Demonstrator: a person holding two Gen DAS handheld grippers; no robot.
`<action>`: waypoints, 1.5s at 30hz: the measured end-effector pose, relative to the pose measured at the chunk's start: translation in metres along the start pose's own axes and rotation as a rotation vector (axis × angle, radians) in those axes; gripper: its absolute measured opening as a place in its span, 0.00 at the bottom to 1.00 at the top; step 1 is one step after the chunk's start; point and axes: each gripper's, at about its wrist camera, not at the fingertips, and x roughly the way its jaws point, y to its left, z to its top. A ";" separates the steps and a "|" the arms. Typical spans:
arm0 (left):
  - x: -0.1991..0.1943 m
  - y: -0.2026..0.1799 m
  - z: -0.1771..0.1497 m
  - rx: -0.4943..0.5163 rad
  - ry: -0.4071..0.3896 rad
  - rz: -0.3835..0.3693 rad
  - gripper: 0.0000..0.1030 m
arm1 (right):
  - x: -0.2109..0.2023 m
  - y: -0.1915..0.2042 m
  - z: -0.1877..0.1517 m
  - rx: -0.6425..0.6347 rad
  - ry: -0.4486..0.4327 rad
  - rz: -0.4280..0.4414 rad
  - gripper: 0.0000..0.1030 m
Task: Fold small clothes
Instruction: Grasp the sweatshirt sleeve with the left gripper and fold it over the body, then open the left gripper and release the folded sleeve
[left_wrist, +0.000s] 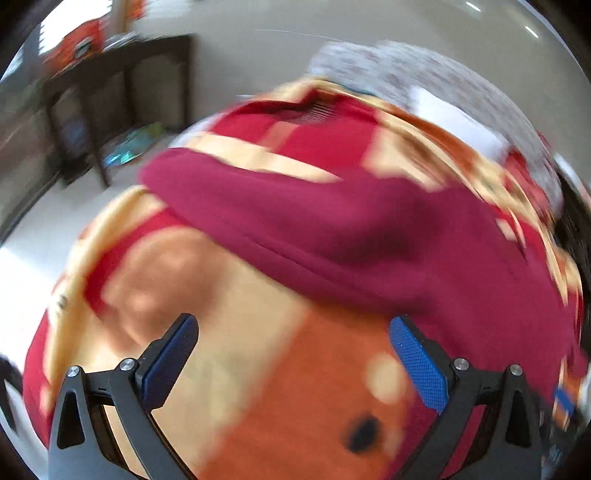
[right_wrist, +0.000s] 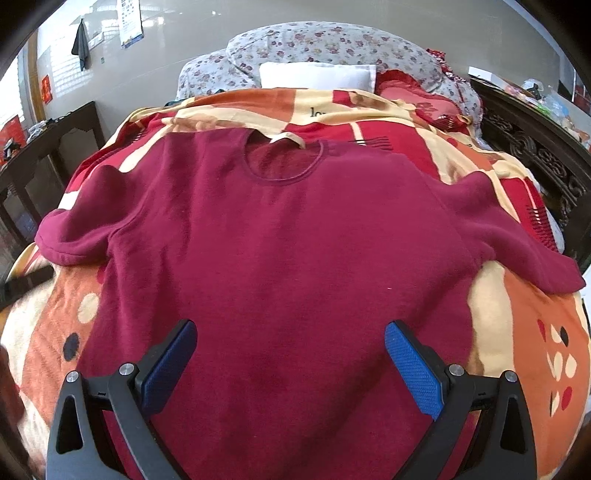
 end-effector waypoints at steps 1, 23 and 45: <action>0.004 0.014 0.011 -0.036 -0.008 0.016 0.97 | 0.001 0.002 0.000 -0.001 0.004 0.008 1.00; -0.024 -0.006 0.114 -0.152 -0.160 -0.272 0.07 | -0.003 -0.016 0.014 0.043 -0.002 0.043 1.00; -0.039 -0.194 -0.054 0.387 0.003 -0.525 0.82 | -0.014 -0.131 0.019 0.256 -0.020 -0.021 1.00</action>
